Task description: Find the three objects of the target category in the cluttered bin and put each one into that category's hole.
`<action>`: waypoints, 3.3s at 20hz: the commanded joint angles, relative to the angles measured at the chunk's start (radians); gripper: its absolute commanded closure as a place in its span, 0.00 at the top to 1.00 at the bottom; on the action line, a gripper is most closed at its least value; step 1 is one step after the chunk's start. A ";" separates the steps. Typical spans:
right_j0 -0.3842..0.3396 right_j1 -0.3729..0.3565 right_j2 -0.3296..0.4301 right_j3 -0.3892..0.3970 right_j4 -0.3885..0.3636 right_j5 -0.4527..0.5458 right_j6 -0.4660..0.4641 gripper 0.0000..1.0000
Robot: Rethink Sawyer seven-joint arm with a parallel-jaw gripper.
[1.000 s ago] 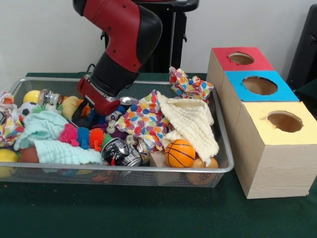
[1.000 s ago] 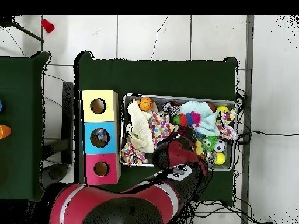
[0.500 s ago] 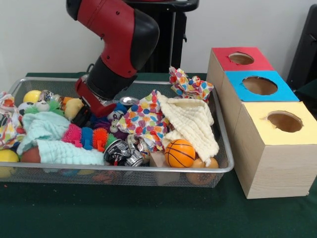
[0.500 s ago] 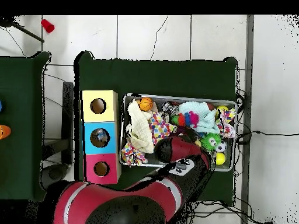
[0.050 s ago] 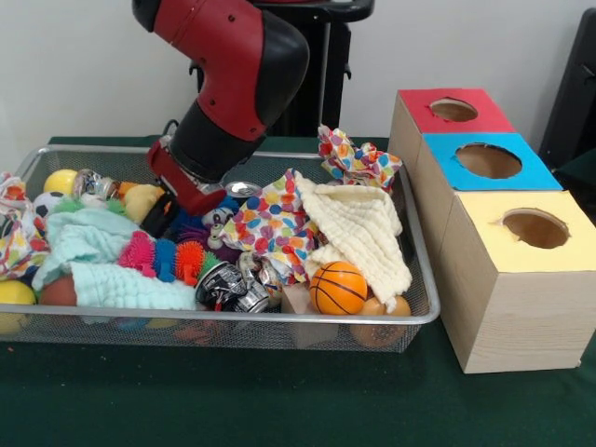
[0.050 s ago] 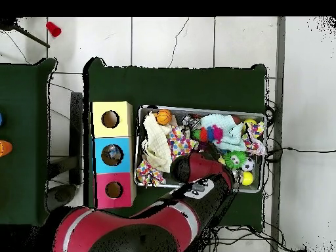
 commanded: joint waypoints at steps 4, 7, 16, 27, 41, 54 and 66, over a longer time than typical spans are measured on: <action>0.165 -0.142 -0.092 0.085 -0.040 0.213 0.065 0.00; 0.192 -0.115 -0.127 0.075 -0.029 0.218 0.086 0.00; 0.130 -0.083 -0.068 0.063 -0.019 0.108 0.094 0.00; -0.005 -0.081 0.092 0.102 -0.030 -0.213 0.135 1.00; 0.045 0.103 -0.027 0.074 0.172 -0.495 0.195 1.00; -0.111 0.187 0.106 -0.041 0.130 -0.687 0.145 1.00; -0.396 0.012 0.466 -0.053 -0.248 -0.244 -0.031 0.00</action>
